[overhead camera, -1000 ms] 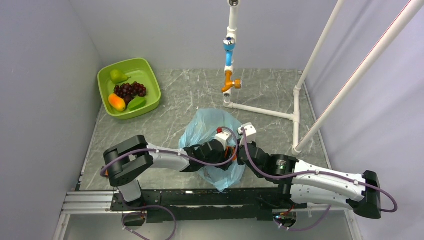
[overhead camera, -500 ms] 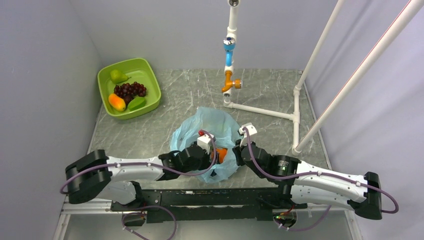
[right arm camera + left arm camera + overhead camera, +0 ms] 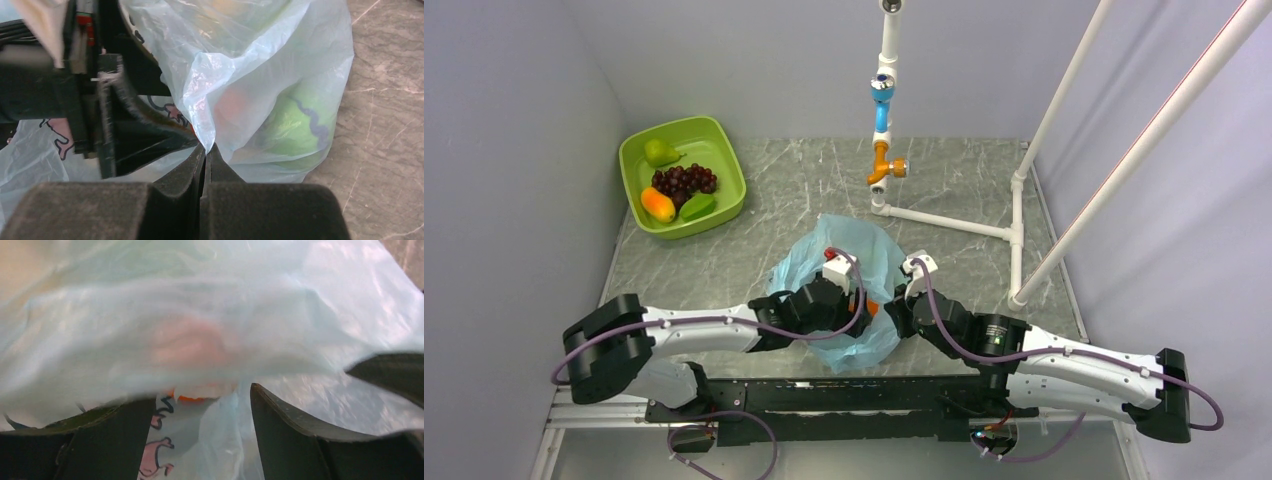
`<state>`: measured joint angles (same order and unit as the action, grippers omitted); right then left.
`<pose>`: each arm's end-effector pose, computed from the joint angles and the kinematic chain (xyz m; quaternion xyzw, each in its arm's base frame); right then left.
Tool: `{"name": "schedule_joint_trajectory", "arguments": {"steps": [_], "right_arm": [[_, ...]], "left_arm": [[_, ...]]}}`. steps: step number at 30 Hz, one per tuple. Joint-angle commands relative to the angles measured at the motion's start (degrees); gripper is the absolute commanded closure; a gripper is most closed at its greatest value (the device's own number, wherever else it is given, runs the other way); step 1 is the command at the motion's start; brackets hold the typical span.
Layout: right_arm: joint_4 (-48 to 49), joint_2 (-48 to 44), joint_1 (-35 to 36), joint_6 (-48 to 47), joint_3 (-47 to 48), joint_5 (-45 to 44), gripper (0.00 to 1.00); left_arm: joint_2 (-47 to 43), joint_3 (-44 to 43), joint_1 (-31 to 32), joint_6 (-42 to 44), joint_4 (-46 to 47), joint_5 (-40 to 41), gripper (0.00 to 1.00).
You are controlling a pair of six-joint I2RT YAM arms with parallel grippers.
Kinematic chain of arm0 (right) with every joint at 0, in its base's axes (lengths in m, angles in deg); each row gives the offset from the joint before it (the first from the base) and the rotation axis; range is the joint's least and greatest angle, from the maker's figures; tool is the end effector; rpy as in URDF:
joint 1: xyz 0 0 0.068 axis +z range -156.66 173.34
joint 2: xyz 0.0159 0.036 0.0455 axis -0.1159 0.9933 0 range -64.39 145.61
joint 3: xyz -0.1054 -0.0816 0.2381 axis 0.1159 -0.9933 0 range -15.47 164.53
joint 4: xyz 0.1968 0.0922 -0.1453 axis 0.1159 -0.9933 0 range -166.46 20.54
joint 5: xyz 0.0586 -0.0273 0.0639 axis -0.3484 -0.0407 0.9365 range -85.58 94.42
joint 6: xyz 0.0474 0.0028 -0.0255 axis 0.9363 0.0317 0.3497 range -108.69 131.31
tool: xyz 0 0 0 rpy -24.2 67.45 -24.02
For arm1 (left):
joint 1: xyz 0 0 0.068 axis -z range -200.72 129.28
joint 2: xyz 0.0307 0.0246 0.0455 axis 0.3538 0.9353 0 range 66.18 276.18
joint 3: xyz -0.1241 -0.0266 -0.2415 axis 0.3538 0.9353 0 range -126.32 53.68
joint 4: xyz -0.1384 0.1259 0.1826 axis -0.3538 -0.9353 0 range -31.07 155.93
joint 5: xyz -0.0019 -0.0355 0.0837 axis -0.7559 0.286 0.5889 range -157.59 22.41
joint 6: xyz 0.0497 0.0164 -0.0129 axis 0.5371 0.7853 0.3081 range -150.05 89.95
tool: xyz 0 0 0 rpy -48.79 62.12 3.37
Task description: Take the fake fruits out of the plastic bag
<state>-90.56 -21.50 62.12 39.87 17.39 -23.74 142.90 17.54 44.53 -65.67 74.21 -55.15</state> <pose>0.0766 0.1508 0.2551 -0.1782 0.8344 0.2179 0.4739 0.1227 -0.2478 0.1986 0.1721 0.8552 -0.3093 0.3787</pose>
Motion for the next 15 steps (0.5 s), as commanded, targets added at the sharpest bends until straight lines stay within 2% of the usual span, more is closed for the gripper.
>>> {"name": "schedule_joint_trajectory", "arguments": {"steps": [1, 5, 10, 15], "right_arm": [[2.8, -0.9, 0.4, -1.4, 2.7, 0.6, 1.0], [1.6, -0.3, 0.3, -1.6, 4.1, 0.0, 1.0], [1.4, -1.1, 0.3, -1.5, 3.3, -0.3, 1.0], [1.8, -2.2, 0.3, -0.9, 2.0, 0.4, 1.0]], "left_arm": [[4.0, -3.6, -1.4, -0.8, 1.6, 2.3, 0.29], [8.2, -5.6, -2.2, -0.1, 2.0, 0.5, 0.27], [14.0, -6.9, -2.3, 0.1, 4.6, -1.1, 0.14], [17.8, -7.5, -2.4, 0.2, 7.5, -0.3, 0.16]]}}
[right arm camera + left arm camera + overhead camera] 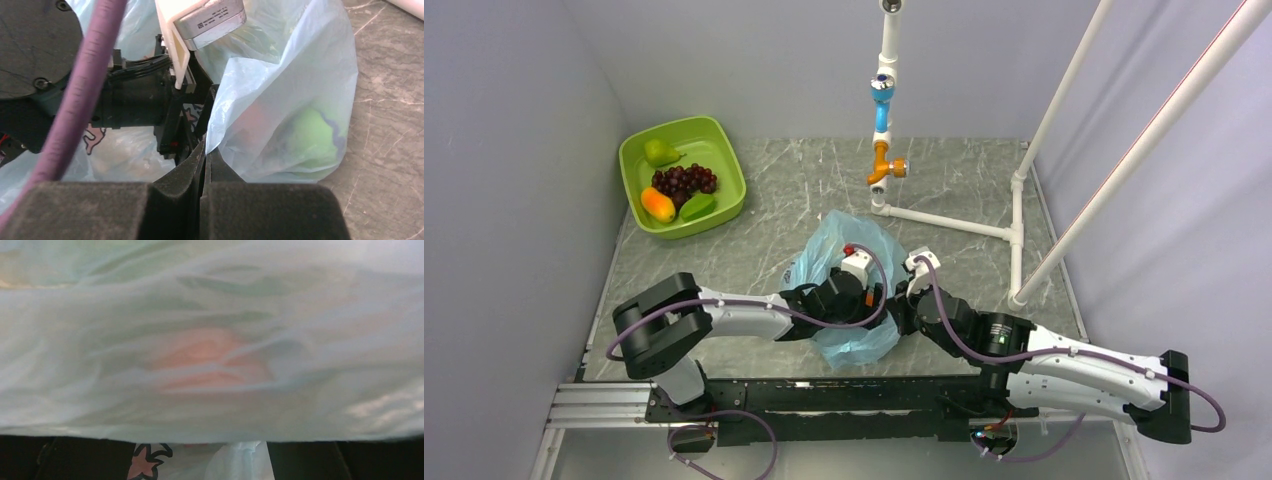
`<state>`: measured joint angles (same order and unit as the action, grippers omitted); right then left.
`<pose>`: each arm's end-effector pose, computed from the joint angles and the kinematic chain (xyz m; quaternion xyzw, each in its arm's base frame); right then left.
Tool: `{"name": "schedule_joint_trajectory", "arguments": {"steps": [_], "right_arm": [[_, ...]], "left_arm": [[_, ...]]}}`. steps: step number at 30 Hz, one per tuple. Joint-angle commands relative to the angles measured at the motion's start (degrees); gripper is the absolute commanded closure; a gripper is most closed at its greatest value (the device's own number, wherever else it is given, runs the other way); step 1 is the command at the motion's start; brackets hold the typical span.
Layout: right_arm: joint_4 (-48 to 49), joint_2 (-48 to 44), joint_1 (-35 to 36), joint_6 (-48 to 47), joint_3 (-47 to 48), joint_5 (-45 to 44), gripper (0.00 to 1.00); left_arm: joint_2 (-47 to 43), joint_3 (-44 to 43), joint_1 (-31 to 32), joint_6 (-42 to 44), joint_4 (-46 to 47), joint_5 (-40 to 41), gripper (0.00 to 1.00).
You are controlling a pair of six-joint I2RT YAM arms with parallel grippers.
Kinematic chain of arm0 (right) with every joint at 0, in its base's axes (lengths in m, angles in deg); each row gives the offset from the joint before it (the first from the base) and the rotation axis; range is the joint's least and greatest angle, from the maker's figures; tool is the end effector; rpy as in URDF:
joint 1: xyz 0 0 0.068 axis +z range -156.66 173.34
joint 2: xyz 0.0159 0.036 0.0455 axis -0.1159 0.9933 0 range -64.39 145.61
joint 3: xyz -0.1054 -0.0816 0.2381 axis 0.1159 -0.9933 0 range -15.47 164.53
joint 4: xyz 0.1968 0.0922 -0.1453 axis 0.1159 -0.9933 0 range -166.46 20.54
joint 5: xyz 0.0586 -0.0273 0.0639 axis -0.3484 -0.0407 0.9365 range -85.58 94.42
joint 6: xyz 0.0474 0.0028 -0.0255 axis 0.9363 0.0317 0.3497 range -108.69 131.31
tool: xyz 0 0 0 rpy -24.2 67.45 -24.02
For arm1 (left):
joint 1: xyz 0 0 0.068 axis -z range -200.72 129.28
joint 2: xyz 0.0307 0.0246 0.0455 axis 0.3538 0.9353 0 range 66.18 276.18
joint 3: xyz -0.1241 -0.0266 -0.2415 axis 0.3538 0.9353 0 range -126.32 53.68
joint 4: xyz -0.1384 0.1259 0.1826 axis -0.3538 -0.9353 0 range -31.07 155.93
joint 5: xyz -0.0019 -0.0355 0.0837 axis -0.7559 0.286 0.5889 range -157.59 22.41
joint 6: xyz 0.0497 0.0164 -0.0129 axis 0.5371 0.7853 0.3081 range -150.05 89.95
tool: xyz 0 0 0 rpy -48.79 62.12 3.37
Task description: Take the fake fruits out of the plastic bag
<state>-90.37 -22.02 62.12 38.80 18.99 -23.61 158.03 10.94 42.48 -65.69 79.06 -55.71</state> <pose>0.0765 0.1506 0.2663 -0.1791 0.8251 0.2284 0.4848 0.1519 -0.2845 0.1676 0.1655 0.8719 -0.2831 0.3638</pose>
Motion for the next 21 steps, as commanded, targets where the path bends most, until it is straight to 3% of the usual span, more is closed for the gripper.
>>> {"name": "schedule_joint_trajectory", "arguments": {"steps": [1, 9, 21], "right_arm": [[1.4, -1.7, 0.3, 0.4, 0.3, 0.2, 1.0], [0.8, -2.2, 0.3, 1.1, -0.8, -1.2, 1.0], [3.3, 2.9, 0.2, 1.3, -0.5, -2.5, 1.0]], "left_arm": [[3.0, -0.7, -0.4, 0.2, 2.8, 0.4, 0.18], [-7.8, 5.6, -0.4, -0.3, 1.4, 2.1, 0.44], [-42.0, 16.2, -0.3, -8.8, -10.2, -4.7, 0.5]]}}
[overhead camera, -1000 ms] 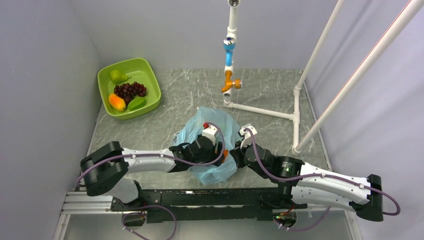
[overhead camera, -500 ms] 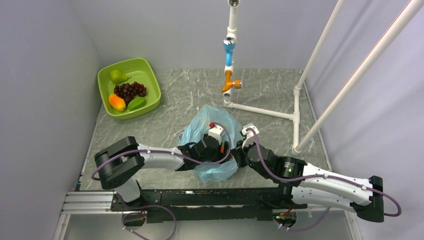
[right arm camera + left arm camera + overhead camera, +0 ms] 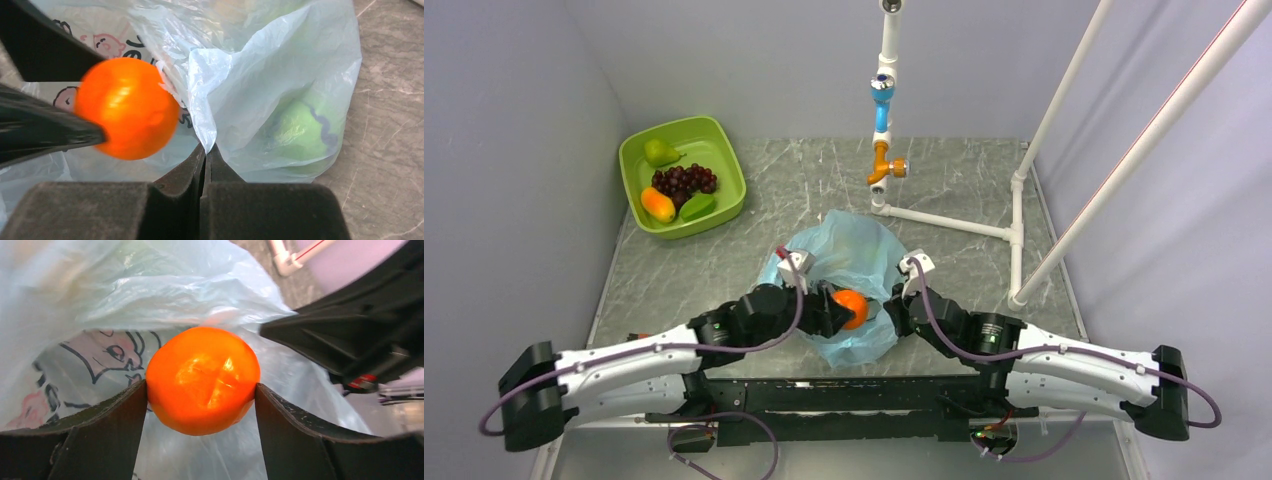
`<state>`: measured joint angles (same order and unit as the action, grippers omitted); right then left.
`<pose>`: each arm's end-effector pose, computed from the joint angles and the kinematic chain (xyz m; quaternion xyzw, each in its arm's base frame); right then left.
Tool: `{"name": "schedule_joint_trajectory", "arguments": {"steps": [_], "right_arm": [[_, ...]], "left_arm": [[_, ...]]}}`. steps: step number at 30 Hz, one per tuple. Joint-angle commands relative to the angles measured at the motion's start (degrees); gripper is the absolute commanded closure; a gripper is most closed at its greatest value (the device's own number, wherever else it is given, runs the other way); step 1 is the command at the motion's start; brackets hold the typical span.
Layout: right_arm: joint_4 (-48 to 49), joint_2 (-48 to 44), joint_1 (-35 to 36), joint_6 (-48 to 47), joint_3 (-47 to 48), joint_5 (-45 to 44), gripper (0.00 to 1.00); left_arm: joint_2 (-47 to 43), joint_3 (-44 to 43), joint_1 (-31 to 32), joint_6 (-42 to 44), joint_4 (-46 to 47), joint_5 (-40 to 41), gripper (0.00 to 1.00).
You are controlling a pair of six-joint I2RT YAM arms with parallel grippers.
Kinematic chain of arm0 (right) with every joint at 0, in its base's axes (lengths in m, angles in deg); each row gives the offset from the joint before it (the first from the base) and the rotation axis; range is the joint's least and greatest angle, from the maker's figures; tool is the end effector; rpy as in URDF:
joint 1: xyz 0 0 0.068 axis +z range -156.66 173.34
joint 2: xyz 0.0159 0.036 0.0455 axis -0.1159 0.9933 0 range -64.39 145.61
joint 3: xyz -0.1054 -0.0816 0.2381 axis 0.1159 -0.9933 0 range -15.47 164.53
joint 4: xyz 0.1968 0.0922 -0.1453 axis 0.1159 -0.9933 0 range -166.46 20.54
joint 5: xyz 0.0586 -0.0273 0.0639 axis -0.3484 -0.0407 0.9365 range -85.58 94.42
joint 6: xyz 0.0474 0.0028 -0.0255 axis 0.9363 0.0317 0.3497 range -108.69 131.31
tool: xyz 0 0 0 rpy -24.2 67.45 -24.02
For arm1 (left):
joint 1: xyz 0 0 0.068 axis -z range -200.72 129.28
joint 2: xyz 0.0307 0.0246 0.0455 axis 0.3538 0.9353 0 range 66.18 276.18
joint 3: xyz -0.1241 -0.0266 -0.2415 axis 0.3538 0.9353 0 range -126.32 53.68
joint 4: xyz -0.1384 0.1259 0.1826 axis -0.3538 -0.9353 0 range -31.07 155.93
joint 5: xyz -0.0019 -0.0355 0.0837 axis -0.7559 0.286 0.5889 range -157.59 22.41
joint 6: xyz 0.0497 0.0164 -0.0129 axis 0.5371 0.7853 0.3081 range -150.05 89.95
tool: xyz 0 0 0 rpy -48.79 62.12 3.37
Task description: Take the fake fruits out of the plastic bag
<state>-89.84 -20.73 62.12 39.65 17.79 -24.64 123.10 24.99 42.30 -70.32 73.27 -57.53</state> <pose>0.0780 0.1531 0.2567 -0.1746 0.8326 0.2140 0.4801 0.1063 -0.1951 0.2329 0.1131 0.8141 -0.3982 0.4072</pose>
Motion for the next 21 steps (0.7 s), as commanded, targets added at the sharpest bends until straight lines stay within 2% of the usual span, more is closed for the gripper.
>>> {"name": "schedule_joint_trajectory", "arguments": {"steps": [1, 6, 12, 16, 21], "right_arm": [[3.6, 1.9, 0.3, 0.3, 0.4, -1.2, 1.0], [3.2, 3.3, 0.2, 1.2, 0.7, -0.9, 1.0], [4.1, 3.6, 0.2, 0.9, -0.2, -1.2, 1.0], [3.8, 3.8, 0.2, 0.7, 0.5, -1.9, 1.0], [5.1, 3.6, 0.3, 0.3, -0.3, -2.0, 1.0]], "left_arm": [[-9.2, 2.8, -0.1, -4.6, -5.4, -3.1, 0.5], [-19.6, 4.4, -0.1, -6.3, -13.5, -1.9, 0.53], [-29.5, -0.4, -0.1, -3.9, -27.8, 2.0, 0.53], [-32.1, -6.5, -0.2, -2.7, -38.1, 7.2, 0.52], [-29.9, -15.1, -0.3, 1.1, -47.6, 13.6, 0.51]]}}
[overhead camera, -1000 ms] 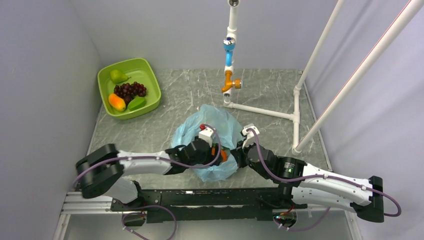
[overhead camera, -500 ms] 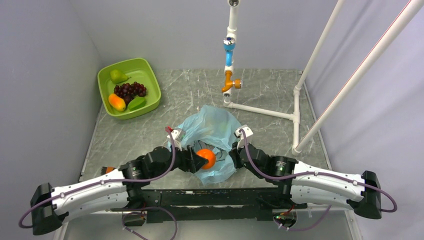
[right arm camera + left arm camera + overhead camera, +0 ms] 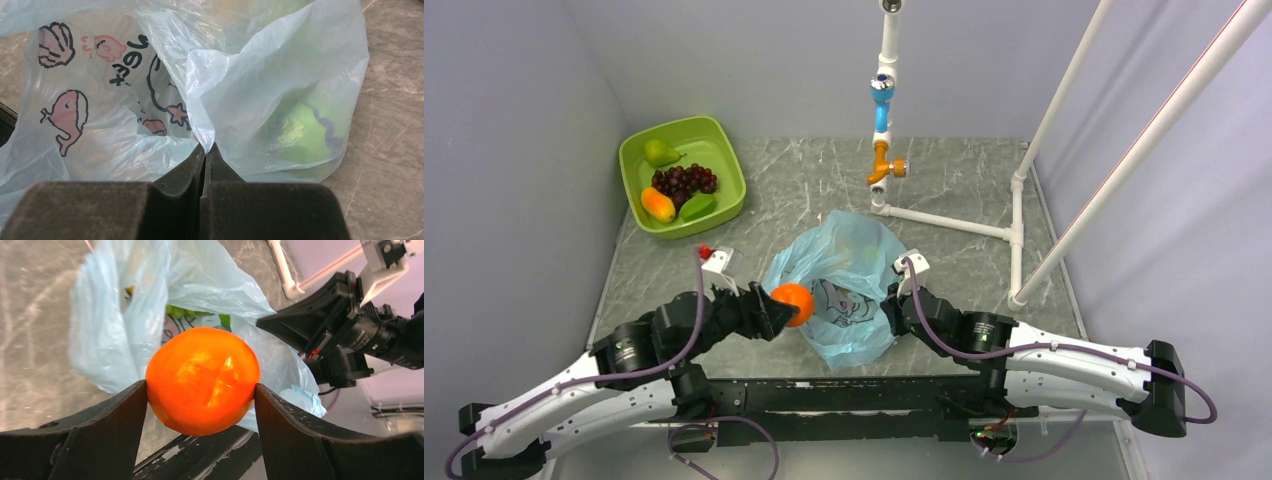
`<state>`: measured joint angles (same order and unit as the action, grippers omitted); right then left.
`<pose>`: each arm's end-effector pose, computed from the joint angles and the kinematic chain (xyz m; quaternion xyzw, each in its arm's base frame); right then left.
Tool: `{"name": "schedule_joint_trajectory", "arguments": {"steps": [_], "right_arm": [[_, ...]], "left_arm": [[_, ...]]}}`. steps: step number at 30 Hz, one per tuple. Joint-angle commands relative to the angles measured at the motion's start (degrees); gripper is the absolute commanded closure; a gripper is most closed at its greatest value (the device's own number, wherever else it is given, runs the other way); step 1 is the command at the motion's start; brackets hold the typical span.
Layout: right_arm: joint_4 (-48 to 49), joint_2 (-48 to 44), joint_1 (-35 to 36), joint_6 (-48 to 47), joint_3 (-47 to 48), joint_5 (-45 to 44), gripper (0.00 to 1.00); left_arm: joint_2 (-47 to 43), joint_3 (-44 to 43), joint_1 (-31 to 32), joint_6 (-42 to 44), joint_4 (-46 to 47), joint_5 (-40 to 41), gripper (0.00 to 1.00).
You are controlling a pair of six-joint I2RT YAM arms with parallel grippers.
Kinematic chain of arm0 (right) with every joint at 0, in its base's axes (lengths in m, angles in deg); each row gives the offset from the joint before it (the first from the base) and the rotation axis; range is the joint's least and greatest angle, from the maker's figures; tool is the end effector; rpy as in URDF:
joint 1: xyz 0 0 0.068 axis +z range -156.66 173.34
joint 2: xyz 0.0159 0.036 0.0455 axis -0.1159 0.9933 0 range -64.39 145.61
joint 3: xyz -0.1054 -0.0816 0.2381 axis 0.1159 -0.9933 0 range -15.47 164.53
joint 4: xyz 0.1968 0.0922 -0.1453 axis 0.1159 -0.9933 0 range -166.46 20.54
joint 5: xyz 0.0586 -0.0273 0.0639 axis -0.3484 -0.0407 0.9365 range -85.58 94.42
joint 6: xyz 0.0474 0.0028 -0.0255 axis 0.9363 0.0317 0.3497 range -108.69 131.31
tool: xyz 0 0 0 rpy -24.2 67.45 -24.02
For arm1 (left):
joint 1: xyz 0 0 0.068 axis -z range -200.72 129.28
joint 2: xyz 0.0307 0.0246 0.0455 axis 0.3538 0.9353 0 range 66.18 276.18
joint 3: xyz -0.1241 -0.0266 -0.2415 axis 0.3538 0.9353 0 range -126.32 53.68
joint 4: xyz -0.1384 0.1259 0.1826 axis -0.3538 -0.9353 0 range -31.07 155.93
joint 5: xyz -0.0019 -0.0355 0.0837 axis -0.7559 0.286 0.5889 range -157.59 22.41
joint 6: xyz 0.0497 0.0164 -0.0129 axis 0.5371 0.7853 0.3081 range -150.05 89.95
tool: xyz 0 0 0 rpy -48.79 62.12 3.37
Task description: Take the fake fruits out of the plastic bag
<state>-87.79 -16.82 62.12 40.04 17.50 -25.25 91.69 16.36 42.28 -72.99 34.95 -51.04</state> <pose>0.0823 0.1633 0.2476 -0.1759 0.8398 0.1988 0.4736 0.0597 -0.0947 0.3007 0.0584 0.8087 -0.3871 0.4390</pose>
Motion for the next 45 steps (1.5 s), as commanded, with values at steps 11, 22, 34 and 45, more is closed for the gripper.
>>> {"name": "schedule_joint_trajectory", "arguments": {"steps": [11, 22, 34, 45], "right_arm": [[2.5, -1.1, 0.2, -1.7, 0.0, -1.0, 1.0], [4.6, -2.4, 0.2, -1.9, -1.2, 0.6, 1.0], [3.5, 0.9, 0.2, -2.0, 1.6, 0.6, 1.0], [2.3, 5.4, 0.2, -0.7, 5.2, 2.0, 1.0]], "left_arm": [[11.5, -13.0, -9.5, 14.4, -7.8, 11.4, 0.53], [33.3, -27.4, -50.5, 34.3, -3.8, -13.0, 0.58], [64.0, -44.7, -73.7, 27.2, 1.9, -35.1, 0.66], [74.8, -41.1, -81.8, 19.3, 19.5, -56.9, 0.11]]}}
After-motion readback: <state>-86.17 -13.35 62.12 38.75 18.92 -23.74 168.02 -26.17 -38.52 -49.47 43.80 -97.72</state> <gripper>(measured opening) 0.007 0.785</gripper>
